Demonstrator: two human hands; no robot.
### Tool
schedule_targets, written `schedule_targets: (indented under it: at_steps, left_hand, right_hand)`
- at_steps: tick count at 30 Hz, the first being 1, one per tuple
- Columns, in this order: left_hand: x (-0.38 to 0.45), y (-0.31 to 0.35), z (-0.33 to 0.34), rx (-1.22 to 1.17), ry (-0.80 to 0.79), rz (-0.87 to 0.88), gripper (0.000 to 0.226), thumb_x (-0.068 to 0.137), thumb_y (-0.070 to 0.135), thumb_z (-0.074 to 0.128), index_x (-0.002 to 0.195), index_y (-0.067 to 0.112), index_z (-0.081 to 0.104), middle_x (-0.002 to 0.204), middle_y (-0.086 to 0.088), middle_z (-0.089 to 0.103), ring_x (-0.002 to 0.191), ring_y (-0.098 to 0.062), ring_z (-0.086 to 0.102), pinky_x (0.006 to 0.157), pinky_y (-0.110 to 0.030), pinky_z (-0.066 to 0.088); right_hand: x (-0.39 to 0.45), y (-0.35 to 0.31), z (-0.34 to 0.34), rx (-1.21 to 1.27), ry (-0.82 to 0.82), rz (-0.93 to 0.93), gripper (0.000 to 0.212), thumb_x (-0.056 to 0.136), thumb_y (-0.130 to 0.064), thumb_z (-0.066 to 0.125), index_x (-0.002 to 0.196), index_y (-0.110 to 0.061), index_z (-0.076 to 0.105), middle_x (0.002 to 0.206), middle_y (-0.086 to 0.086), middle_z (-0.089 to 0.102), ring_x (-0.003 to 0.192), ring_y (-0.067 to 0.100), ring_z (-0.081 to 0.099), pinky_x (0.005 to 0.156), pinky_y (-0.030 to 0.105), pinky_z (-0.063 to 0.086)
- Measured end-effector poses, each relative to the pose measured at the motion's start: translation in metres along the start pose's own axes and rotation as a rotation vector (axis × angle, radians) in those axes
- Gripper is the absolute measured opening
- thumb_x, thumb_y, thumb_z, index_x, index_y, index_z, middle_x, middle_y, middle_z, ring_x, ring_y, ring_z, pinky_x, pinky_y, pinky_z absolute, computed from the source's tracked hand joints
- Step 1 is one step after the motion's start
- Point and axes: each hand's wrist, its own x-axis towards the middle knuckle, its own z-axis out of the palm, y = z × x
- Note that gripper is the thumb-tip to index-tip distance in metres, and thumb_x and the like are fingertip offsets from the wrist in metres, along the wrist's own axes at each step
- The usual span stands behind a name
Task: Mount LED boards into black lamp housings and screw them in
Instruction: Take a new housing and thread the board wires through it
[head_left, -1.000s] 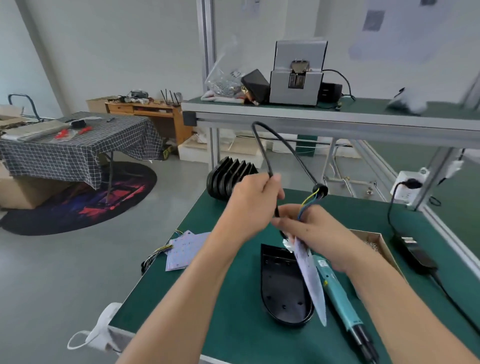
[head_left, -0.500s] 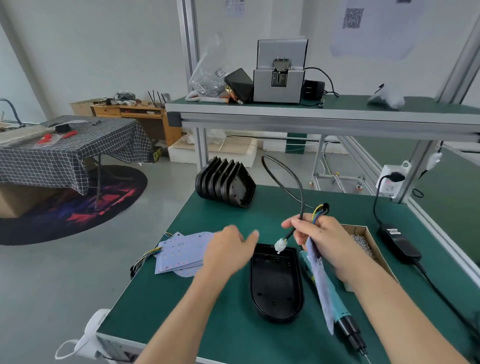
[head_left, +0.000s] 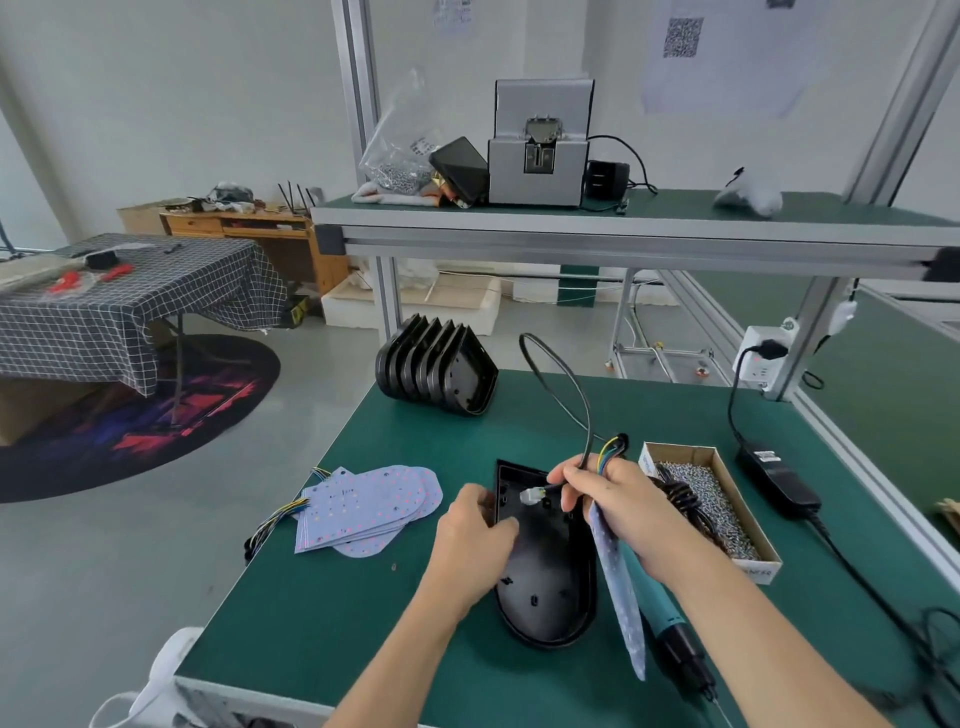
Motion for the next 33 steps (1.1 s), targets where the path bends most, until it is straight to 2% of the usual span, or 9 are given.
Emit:
schedule_targets:
  at_steps: [5, 9, 13, 16, 21, 23, 28, 30, 33]
  left_hand:
    - [-0.019, 0.012, -0.004, -0.123, -0.03, 0.173, 0.016, 0.09, 0.021, 0.064, 0.099, 0.03, 0.054, 0.088, 0.006, 0.07, 0.079, -0.01, 0.062, 0.07, -0.027, 0.05]
    - [-0.036, 0.028, -0.004, -0.206, -0.047, 0.234, 0.027, 0.086, 0.025, 0.057, 0.108, 0.035, 0.045, 0.099, 0.017, 0.069, 0.088, -0.007, 0.064, 0.071, -0.017, 0.047]
    - [-0.044, 0.038, 0.001, -0.368, -0.096, 0.04, 0.042, 0.074, 0.027, 0.055, 0.11, 0.047, 0.047, 0.09, 0.019, 0.073, 0.078, -0.003, 0.066, 0.066, -0.017, 0.048]
    - [-0.042, 0.042, 0.003, -0.603, -0.213, -0.08, 0.038, 0.063, 0.016, 0.059, 0.099, 0.024, 0.07, 0.091, -0.001, 0.075, 0.081, -0.023, 0.065, 0.072, -0.034, 0.048]
    - [-0.038, 0.045, -0.004, -0.808, -0.302, -0.159, 0.039, 0.053, 0.004, 0.055, 0.086, 0.014, 0.074, 0.086, -0.015, 0.068, 0.072, -0.027, 0.063, 0.064, -0.031, 0.051]
    - [-0.039, 0.048, -0.007, -0.857, -0.354, -0.208, 0.04, 0.052, 0.003, 0.057, 0.088, 0.01, 0.074, 0.087, -0.016, 0.069, 0.07, -0.029, 0.063, 0.063, -0.031, 0.051]
    - [-0.044, 0.05, -0.016, -0.829, -0.381, -0.335, 0.029, 0.064, 0.006, 0.063, 0.087, 0.008, 0.082, 0.094, -0.02, 0.075, 0.076, -0.031, 0.068, 0.077, -0.039, 0.053]
    - [-0.043, 0.047, -0.023, -0.787, -0.351, -0.391, 0.025, 0.076, 0.008, 0.06, 0.089, 0.007, 0.081, 0.095, -0.02, 0.075, 0.078, -0.032, 0.069, 0.078, -0.038, 0.054]
    - [-0.039, 0.044, -0.036, -0.756, -0.375, -0.438, 0.017, 0.076, 0.011, 0.063, 0.081, 0.009, 0.079, 0.089, -0.017, 0.075, 0.066, -0.029, 0.069, 0.065, -0.031, 0.055]
  right_hand:
    - [-0.007, -0.009, 0.003, -0.008, -0.003, -0.032, 0.025, 0.109, -0.013, 0.051, 0.1, -0.009, 0.074, 0.079, 0.005, 0.071, 0.056, 0.001, 0.057, 0.058, 0.01, 0.044]
    - [-0.016, -0.018, 0.004, -0.11, 0.0, -0.057, 0.023, 0.106, -0.018, 0.056, 0.101, -0.022, 0.078, 0.08, -0.002, 0.075, 0.077, 0.002, 0.066, 0.072, 0.013, 0.046]
    - [-0.027, -0.027, 0.008, -0.14, -0.054, -0.087, 0.021, 0.105, -0.016, 0.059, 0.105, -0.026, 0.078, 0.082, -0.004, 0.076, 0.082, 0.004, 0.068, 0.077, 0.012, 0.049]
    - [-0.033, -0.035, 0.007, -0.189, -0.051, -0.098, 0.02, 0.106, -0.017, 0.06, 0.109, -0.028, 0.076, 0.078, -0.006, 0.072, 0.082, 0.006, 0.067, 0.078, 0.011, 0.046]
    - [-0.04, -0.046, 0.001, -0.232, -0.052, -0.135, 0.019, 0.105, -0.022, 0.06, 0.118, -0.03, 0.071, 0.075, -0.008, 0.072, 0.072, -0.004, 0.061, 0.069, 0.008, 0.043]
    - [-0.042, -0.048, -0.001, -0.226, 0.026, -0.159, 0.011, 0.103, -0.024, 0.063, 0.105, -0.024, 0.074, 0.066, -0.007, 0.064, 0.063, 0.001, 0.056, 0.063, 0.012, 0.042]
    - [-0.052, -0.045, -0.01, -0.389, 0.243, -0.313, 0.047, 0.102, -0.031, 0.063, 0.07, -0.006, 0.041, 0.06, -0.01, 0.026, 0.059, 0.01, 0.025, 0.054, 0.027, 0.023]
    - [-0.053, -0.038, -0.016, -0.373, 0.276, -0.308, 0.042, 0.101, -0.03, 0.065, 0.072, -0.002, 0.052, 0.06, -0.008, 0.028, 0.059, 0.011, 0.027, 0.057, 0.028, 0.024]
    - [-0.056, -0.029, -0.02, 0.062, 0.243, -0.2, 0.017, 0.101, -0.022, 0.066, 0.097, -0.01, 0.077, 0.069, 0.002, 0.044, 0.061, 0.015, 0.037, 0.061, 0.028, 0.034]
